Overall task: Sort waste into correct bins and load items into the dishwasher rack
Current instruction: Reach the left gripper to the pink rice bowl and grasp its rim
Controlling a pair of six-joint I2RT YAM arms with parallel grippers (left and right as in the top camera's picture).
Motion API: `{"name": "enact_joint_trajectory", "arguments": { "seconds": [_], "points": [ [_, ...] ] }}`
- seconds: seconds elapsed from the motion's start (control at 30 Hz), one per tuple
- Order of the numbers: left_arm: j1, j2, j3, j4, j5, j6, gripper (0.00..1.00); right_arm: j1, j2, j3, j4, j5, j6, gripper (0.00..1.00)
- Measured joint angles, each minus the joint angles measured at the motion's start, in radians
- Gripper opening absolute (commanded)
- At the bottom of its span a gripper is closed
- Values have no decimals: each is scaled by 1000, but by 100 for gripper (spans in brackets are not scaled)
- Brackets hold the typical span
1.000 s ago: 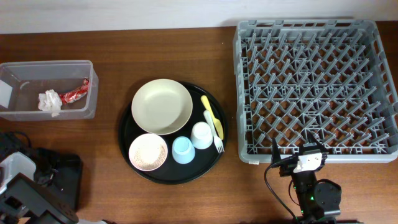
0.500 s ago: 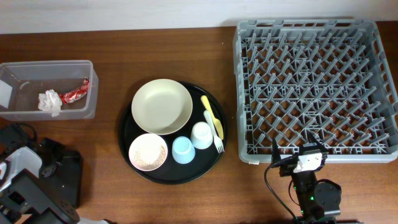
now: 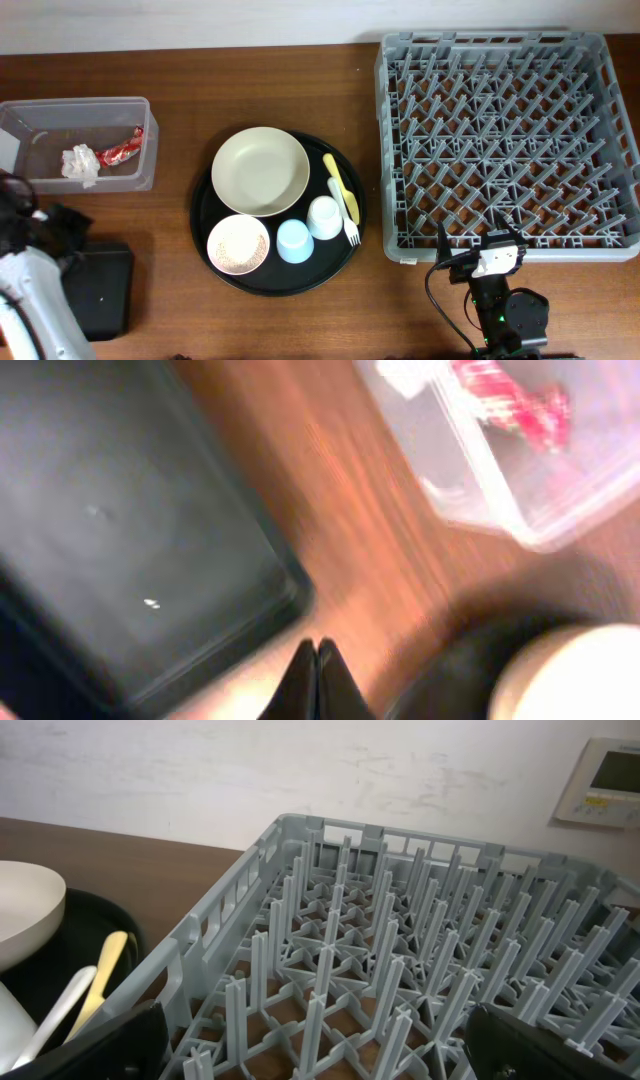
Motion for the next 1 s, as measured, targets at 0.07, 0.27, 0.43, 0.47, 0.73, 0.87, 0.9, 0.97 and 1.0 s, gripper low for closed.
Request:
{"name": "enact_joint_trajectory", "arguments": {
  "seconds": [0.07,0.27,0.43,0.47,0.73,0.87,0.9,0.97,1.0],
  "points": [
    [-112,-18,0,-51,64,34,0,0,0,0,0,0,-1,98],
    [-599,-35,0,-71,79,87,0,0,0,0,0,0,0,98],
    [-938,-35,0,-73,-52,119,14,0,0,0,0,0,-1,98],
    [-988,-31,0,-72,-73,120,18,0,0,0,0,0,0,98],
    [-1060,154,0,-34,-96,121,19,0,0,0,0,0,-1,98],
    [-1060,201,0,-35,-92,79,16,0,0,0,0,0,0,98],
    [-1060,206,0,-35,-92,42,17,0,0,0,0,0,-1,98],
    [-1060,211,-2,-34,-92,-8,17,0,0,0,0,0,-1,98],
    [-1060,211,-6,-29,-92,-22,17,0,0,0,0,0,0,98]
  ]
}}
